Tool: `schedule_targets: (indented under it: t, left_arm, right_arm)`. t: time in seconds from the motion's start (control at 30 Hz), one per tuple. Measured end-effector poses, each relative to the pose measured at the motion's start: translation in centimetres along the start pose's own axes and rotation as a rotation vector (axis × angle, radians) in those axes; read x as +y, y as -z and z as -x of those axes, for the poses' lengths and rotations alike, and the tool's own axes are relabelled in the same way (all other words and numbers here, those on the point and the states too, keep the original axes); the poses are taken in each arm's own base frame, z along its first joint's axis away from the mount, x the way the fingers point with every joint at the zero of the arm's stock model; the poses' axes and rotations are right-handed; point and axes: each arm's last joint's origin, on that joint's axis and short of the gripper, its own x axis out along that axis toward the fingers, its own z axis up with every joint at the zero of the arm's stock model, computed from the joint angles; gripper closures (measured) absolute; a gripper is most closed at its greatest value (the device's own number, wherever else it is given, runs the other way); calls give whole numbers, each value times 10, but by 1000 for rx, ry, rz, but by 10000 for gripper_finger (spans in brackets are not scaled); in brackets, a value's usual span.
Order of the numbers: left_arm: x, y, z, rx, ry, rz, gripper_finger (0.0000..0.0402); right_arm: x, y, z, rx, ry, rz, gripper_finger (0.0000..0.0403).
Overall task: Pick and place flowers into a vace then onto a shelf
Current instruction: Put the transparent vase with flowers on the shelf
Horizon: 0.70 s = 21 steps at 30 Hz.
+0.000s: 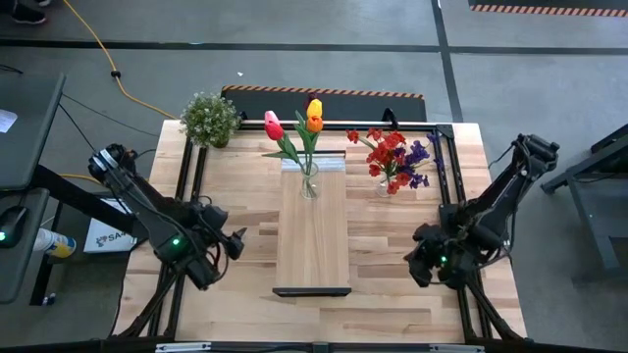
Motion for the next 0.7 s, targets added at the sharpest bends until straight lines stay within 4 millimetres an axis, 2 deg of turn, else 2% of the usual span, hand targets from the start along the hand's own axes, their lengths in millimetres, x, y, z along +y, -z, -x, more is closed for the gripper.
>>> schedule_targets:
  t: [0.33, 0.7]
  left_arm:
    - [5, 2, 12, -20, 71, 1, 11]
    - [6, 2, 11, -31, 63, -7, 11]
  right_arm:
    - [-27, -23, 3, -34, 214, -30, 403]
    - [-46, -32, 7, -41, 385, -52, 403]
